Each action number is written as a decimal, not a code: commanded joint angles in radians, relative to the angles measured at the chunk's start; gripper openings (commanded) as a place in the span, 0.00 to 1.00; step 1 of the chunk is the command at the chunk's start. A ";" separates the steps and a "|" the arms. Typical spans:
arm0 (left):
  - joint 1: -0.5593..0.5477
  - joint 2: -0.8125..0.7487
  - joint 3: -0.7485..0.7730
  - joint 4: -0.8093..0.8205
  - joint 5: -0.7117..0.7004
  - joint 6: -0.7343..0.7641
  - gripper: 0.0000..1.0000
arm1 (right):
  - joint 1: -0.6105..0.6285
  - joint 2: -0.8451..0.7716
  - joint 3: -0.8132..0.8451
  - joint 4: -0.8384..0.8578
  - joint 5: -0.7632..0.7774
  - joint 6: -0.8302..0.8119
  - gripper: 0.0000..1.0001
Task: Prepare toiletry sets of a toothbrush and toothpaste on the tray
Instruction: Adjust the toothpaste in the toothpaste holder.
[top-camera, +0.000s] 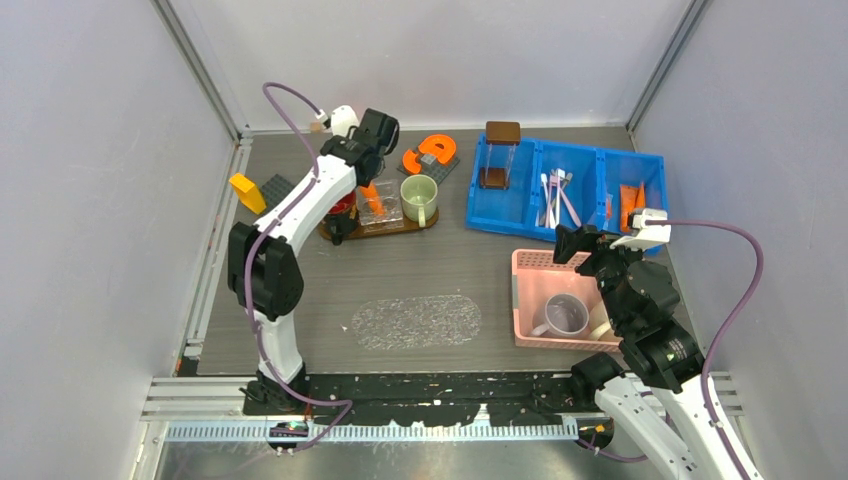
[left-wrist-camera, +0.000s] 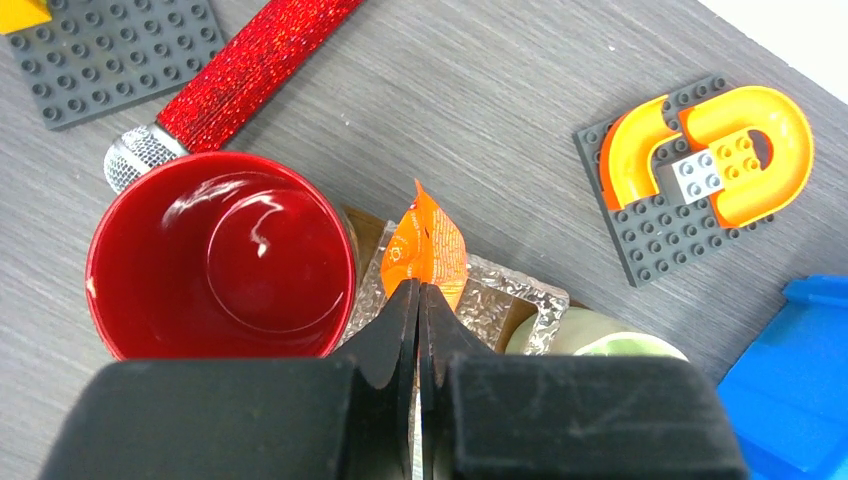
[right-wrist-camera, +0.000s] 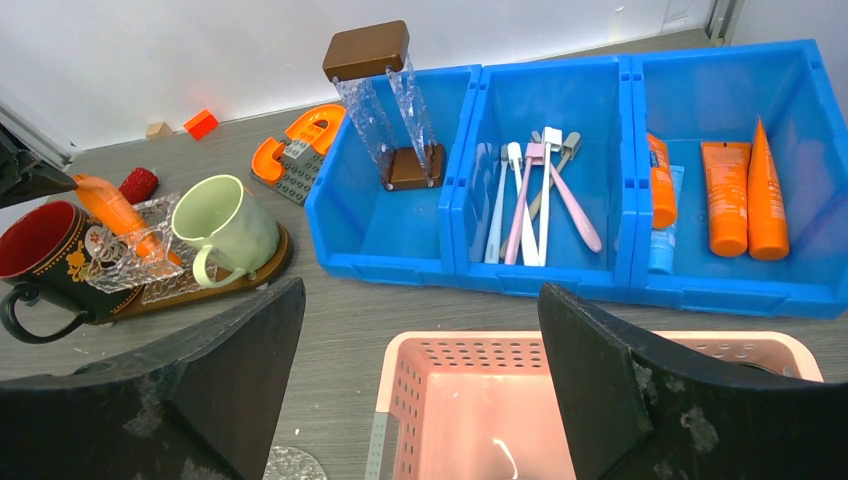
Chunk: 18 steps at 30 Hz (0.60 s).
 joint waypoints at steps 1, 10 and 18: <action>0.004 -0.092 -0.070 0.208 -0.016 0.105 0.00 | 0.004 -0.007 0.013 0.034 0.012 -0.007 0.93; -0.014 -0.203 -0.323 0.535 -0.007 0.263 0.00 | 0.005 -0.001 0.012 0.034 0.012 -0.009 0.93; -0.026 -0.257 -0.417 0.667 0.012 0.355 0.00 | 0.005 0.008 0.014 0.034 0.014 -0.011 0.93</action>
